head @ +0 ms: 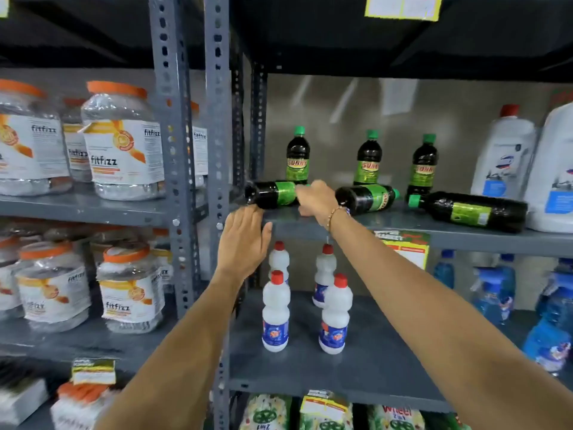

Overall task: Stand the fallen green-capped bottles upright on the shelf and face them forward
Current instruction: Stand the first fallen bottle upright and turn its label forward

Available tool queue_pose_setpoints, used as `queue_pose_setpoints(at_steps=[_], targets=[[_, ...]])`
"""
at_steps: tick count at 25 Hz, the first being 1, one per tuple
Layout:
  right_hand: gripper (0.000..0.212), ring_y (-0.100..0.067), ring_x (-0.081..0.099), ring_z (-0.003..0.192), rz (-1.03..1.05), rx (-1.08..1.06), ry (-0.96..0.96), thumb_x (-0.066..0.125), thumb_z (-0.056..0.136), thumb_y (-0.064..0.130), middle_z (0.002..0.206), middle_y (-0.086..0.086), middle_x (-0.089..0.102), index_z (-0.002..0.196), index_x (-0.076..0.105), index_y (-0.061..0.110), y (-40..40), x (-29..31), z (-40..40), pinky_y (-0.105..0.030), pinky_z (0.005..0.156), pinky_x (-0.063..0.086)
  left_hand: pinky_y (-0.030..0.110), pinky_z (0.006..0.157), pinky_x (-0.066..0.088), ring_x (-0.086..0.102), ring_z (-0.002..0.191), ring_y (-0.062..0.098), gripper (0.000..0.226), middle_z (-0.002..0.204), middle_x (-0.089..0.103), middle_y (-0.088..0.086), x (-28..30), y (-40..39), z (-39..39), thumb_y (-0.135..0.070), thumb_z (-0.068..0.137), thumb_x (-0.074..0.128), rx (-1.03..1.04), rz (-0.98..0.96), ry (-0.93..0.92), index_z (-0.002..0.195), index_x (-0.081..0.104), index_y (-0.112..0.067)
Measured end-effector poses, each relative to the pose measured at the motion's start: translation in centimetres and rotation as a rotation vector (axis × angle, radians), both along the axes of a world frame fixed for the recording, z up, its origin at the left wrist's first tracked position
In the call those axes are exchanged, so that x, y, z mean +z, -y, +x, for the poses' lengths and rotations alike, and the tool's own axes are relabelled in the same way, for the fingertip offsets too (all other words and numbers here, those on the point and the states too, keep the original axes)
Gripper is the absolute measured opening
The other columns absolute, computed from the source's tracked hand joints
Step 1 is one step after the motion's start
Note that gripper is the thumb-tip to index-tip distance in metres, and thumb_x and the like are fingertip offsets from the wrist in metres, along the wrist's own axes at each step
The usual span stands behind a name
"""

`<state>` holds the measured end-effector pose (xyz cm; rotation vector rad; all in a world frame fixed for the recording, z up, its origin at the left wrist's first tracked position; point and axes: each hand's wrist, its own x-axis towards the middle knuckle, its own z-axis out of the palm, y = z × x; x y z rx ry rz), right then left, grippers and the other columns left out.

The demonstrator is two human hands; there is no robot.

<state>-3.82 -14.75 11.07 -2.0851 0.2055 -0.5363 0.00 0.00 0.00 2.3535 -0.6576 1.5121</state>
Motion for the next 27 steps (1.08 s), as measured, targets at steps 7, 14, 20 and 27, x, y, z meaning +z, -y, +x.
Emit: queue_pose_setpoints(at_steps=[7, 14, 20, 27], targets=[[0.078, -0.028, 0.055, 0.1, 0.232, -0.184, -0.103, 0.063, 0.076, 0.057, 0.106, -0.006, 0.047, 0.129, 0.025, 0.013, -3.8, 2.2, 6.1, -0.046, 0.077, 0.06, 0.039, 0.091, 0.037, 0.058, 0.093, 0.031, 0.038, 0.104, 0.064, 0.014, -1.0, 0.1, 1.8, -0.029, 0.098, 0.034, 0.026, 0.002, 0.226, 0.109, 0.06, -0.003], [0.048, -0.019, 0.064, 0.072, 0.229, -0.046, -0.288, 0.069, 0.075, 0.045, 0.107, -0.006, 0.064, 0.108, 0.057, 0.012, -3.7, 2.3, 10.8, -0.028, 0.038, 0.051, 0.038, 0.088, 0.04, 0.059, 0.09, 0.03, 0.039, 0.1, 0.065, 0.013, -1.0, -0.2, 2.0, -0.029, 0.099, 0.034, 0.014, 0.004, 0.276, 0.107, 0.062, -0.002], [0.073, -0.024, 0.069, 0.079, 0.47, -0.003, -0.011, 0.081, 0.064, 0.03, 0.104, -0.013, 0.064, 0.121, 0.043, 0.004, -2.4, 1.7, 8.1, -0.041, 0.051, 0.06, 0.038, 0.089, 0.038, 0.06, 0.09, 0.029, 0.04, 0.098, 0.064, 0.011, -1.1, -0.2, 2.0, -0.03, 0.098, 0.033, 0.042, 0.005, 0.273, 0.107, 0.062, -0.004], [0.058, -0.018, 0.056, 0.088, 0.014, -0.038, 0.23, 0.072, 0.08, 0.03, 0.093, 0.0, 0.053, 0.103, 0.023, 0.011, -1.2, 1.2, 4.2, -0.031, 0.076, 0.046, 0.038, 0.089, 0.039, 0.059, 0.09, 0.029, 0.039, 0.098, 0.064, 0.012, -1.0, -0.2, 1.8, -0.03, 0.097, 0.034, 0.007, -0.018, 0.252, 0.104, 0.062, -0.004]])
